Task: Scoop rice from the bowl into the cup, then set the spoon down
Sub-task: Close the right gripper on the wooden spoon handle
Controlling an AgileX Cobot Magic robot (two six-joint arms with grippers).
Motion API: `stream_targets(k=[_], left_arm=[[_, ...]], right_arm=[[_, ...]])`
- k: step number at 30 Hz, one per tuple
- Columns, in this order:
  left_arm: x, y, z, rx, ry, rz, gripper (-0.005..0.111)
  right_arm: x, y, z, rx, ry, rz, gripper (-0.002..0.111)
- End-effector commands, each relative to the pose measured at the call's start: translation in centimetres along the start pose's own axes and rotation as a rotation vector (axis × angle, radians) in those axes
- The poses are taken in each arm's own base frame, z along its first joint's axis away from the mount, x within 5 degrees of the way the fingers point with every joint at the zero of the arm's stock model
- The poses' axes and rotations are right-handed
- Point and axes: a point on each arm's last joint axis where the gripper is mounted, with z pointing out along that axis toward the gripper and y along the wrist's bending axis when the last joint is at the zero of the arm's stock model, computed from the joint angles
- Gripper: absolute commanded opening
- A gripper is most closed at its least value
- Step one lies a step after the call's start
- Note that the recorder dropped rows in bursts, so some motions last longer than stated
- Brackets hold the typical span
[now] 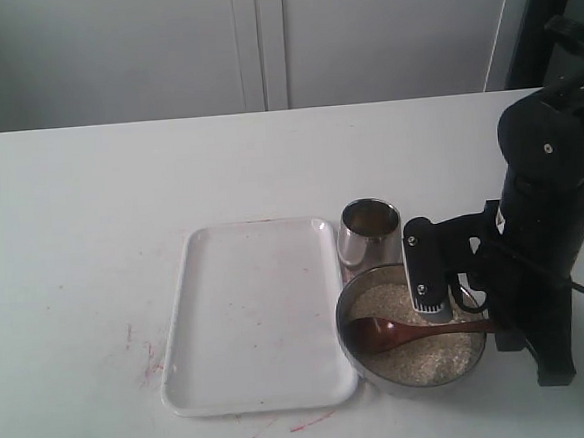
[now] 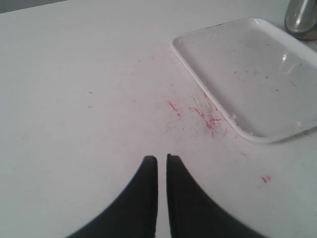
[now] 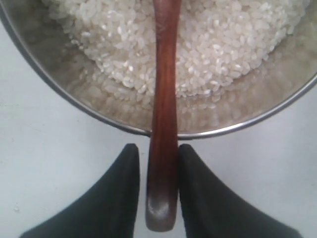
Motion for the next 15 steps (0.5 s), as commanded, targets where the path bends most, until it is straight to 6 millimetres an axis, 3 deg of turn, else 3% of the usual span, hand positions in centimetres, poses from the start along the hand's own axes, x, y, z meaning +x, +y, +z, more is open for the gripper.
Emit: stream_targets(k=[1, 10, 15], left_arm=[[-0.2, -0.1, 0.0, 0.009, -0.005, -0.007, 0.014], [-0.2, -0.1, 0.0, 0.009, -0.005, -0.007, 0.014], [-0.2, -0.1, 0.0, 0.009, -0.005, -0.007, 0.014]], right_arm=[[0.1, 0.0, 0.1, -0.005, 0.006, 0.004, 0.02], [0.4, 0.4, -0.2, -0.034, 0.027, 0.012, 0.002], [0.7, 0.6, -2.0, -0.009, 0.019, 0.237, 0.0]])
